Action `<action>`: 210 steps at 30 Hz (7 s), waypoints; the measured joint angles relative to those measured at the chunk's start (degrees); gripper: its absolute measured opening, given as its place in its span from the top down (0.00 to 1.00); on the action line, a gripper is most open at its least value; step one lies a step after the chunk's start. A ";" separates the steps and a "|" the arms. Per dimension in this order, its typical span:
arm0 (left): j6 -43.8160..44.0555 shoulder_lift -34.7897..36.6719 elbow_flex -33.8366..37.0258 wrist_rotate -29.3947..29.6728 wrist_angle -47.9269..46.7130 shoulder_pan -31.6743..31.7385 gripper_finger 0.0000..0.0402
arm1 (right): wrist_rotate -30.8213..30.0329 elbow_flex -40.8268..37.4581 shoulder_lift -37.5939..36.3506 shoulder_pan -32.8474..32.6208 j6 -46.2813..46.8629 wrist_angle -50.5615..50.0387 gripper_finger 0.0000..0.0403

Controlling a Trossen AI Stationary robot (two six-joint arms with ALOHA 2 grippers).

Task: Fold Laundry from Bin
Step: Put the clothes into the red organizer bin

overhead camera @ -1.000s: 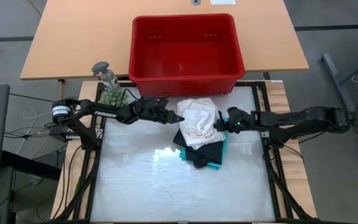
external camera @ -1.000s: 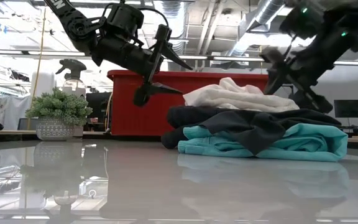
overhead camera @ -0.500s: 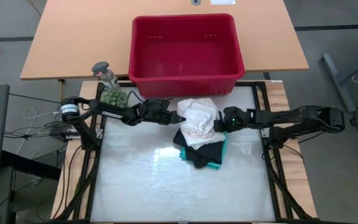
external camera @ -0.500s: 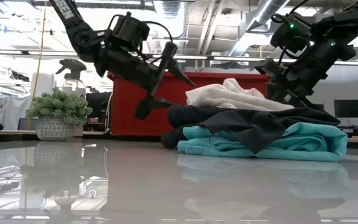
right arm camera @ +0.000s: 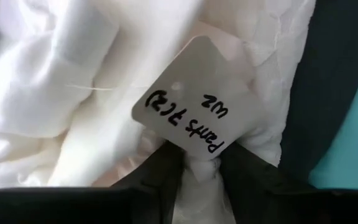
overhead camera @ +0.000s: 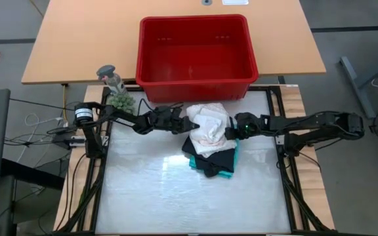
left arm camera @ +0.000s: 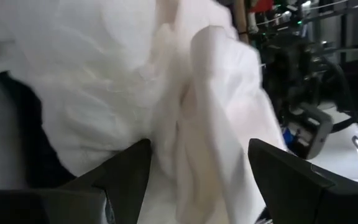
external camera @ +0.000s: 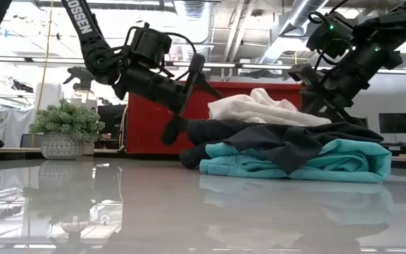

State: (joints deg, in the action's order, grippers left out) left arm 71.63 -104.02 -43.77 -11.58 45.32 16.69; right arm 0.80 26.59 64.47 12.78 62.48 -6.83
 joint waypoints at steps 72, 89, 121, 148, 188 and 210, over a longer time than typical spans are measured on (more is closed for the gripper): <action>-1.97 -0.03 -0.04 -0.80 5.38 1.16 0.35 | 4.37 19.65 -1.41 -31.03 15.28 -32.74 0.37; -2.16 -0.03 -0.04 -3.14 0.03 1.16 0.35 | -3.78 19.65 13.17 -42.58 34.85 -42.91 0.58; -4.54 -0.03 -0.04 -4.75 -5.31 2.12 0.35 | -9.78 19.52 16.17 -2.07 -26.76 -45.15 0.63; -4.40 -0.03 -0.37 -26.77 -0.75 7.94 0.35 | -7.12 19.63 -17.91 -3.81 -7.43 -48.97 0.53; -7.98 25.08 -0.59 -31.98 -21.30 9.73 0.35 | -16.11 16.68 -29.28 -15.37 -18.82 -45.07 0.30; -13.30 33.63 -0.58 -16.24 -23.37 4.52 0.30 | -16.39 16.68 -30.49 -15.41 -19.65 -45.41 0.29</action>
State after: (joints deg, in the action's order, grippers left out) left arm 58.33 -70.39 -44.35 -27.82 21.95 21.21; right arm -15.59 43.27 33.98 -2.63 42.83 -52.24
